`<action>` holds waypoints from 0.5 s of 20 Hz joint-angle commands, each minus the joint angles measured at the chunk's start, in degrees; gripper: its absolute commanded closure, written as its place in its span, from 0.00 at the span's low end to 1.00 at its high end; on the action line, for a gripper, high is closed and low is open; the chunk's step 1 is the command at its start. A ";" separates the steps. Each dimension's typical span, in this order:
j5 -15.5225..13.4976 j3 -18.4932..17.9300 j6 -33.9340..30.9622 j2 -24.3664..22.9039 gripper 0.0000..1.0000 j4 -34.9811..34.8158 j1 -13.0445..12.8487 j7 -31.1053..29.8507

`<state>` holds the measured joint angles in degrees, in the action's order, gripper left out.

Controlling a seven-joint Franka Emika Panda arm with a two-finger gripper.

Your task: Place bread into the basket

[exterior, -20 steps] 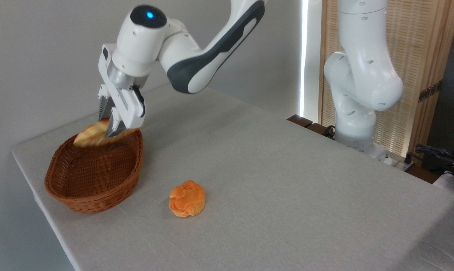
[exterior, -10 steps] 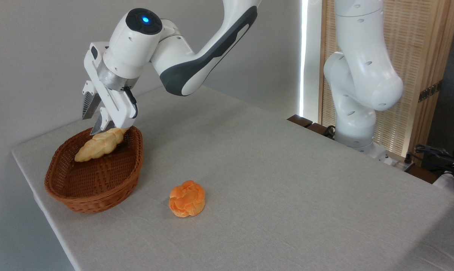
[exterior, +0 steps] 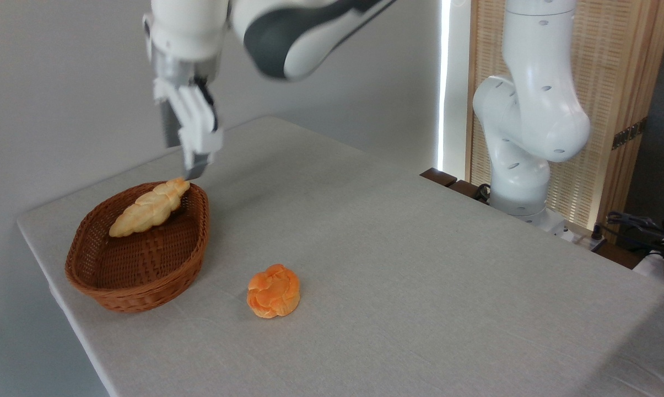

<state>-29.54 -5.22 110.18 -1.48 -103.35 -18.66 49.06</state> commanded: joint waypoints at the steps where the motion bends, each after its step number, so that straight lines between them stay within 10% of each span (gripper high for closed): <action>1: 7.55 -2.34 -14.45 0.25 0.00 7.01 2.74 0.07; 10: 23.81 3.80 -20.45 -1.42 0.00 7.99 10.30 -0.11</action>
<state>-9.80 -4.83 91.95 -2.78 -96.28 -12.41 49.05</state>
